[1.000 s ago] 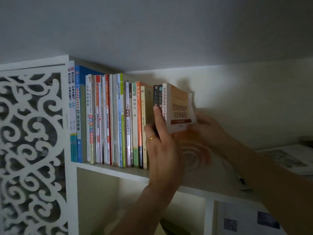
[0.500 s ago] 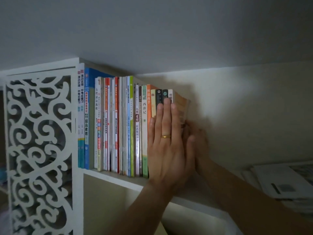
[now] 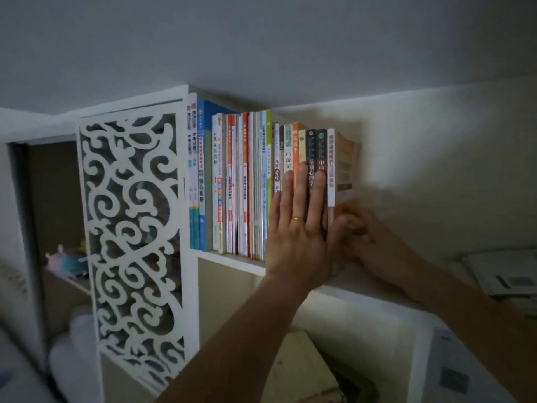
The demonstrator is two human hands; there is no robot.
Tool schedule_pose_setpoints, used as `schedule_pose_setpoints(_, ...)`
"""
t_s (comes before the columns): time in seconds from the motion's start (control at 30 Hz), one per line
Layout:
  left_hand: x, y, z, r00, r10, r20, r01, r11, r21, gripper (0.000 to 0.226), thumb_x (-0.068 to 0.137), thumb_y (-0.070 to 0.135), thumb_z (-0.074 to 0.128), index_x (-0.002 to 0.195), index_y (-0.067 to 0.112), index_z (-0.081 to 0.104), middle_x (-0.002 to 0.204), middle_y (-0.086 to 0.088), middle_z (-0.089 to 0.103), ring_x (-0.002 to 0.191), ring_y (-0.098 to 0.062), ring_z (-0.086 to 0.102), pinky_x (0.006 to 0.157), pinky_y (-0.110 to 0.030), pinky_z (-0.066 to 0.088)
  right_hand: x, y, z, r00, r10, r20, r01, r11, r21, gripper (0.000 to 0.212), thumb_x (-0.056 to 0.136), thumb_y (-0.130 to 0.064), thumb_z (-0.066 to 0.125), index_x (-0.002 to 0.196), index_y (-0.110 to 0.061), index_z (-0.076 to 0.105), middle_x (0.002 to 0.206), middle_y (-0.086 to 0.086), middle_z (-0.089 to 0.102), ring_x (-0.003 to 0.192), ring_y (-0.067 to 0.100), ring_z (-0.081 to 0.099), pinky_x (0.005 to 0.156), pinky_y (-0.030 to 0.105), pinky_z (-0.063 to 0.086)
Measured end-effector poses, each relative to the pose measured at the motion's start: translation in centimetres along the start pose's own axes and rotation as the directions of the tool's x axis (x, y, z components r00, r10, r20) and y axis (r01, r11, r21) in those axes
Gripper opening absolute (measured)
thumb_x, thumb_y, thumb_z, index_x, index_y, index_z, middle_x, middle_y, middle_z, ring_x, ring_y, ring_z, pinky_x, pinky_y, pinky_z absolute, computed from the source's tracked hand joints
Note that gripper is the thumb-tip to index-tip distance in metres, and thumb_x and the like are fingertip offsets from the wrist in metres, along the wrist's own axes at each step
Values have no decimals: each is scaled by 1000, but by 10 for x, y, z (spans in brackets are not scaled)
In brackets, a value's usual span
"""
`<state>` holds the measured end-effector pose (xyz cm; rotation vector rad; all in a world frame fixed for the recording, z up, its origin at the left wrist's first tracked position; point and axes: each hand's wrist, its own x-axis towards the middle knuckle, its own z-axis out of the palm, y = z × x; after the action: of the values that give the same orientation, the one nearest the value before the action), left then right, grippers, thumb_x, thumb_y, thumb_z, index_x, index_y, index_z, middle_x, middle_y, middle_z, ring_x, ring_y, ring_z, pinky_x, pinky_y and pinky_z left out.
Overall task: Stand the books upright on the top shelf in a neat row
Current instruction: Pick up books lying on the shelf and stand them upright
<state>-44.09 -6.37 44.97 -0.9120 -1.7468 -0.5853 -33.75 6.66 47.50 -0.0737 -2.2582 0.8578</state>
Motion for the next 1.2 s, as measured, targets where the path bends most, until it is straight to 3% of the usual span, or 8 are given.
schedule_pose_setpoints(0.1,1,1,-10,999,-26,27,24,998,66,81,108,62,30,166,10,5,173,-15,-3,161,-32,-3,128,-52,15,-4,-1,-2,990,44,132,-40,999,-36,37,96,-23,63,129,-37,58,121,-11,67,108,14,66,88,30,49)
schedule_pose_setpoints(0.27,-23,25,-44,997,62,36,-65,995,77,76,109,58,29,166,11,9,173,-17,0,161,-33,-2,128,-52,14,-48,-41,-10,980,164,113,-119,938,-327,31,92,-28,69,122,-28,60,120,0,67,111,25,65,96,37,52)
schedule_pose_setpoints(0.4,-24,79,-60,986,166,15,-160,968,-194,62,111,44,31,165,16,19,173,-15,10,161,-33,5,128,-54,16,-96,-41,-34,996,85,-20,-78,769,-634,25,96,-33,58,116,-18,59,113,5,63,109,29,61,92,40,51)
schedule_pose_setpoints(0.53,-11,143,-67,968,218,124,-135,871,-473,70,106,53,40,165,25,15,170,-7,27,158,-28,22,128,-48,22,-144,-27,-102,979,-110,-174,-97,499,-861,40,91,-39,50,104,-12,75,123,14,66,125,36,56,107,47,46)
schedule_pose_setpoints(0.6,-4,173,-69,942,301,145,-203,860,-467,78,97,59,54,162,25,26,163,-8,40,149,-29,39,121,-46,33,-164,-18,-148,955,-185,-234,-139,417,-898,35,80,-35,62,94,-6,78,115,21,70,120,44,60,107,55,45)
schedule_pose_setpoints(0.7,2,211,-64,890,343,300,-166,858,-487,86,87,67,63,158,29,33,152,-2,51,131,-27,55,102,-43,47,-192,-16,-217,951,-117,-287,-239,313,-919,42,79,-37,78,109,-8,74,122,20,66,126,43,55,113,54,36)
schedule_pose_setpoints(0.97,3,216,-33,883,326,337,-206,915,-347,56,92,73,47,131,35,60,112,3,70,98,-24,69,79,-37,53,-256,-22,-313,866,30,-499,-459,441,-771,107,72,-44,88,156,-38,21,147,2,50,133,28,46,101,51,45)
schedule_pose_setpoints(1.2,6,247,-44,935,288,208,-193,904,-381,86,81,82,41,127,14,67,119,-14,70,103,-37,68,85,-45,55,-266,-10,-364,894,173,-413,-443,206,-873,73,81,-32,82,145,-33,45,136,-1,61,121,26,58,98,45,49)
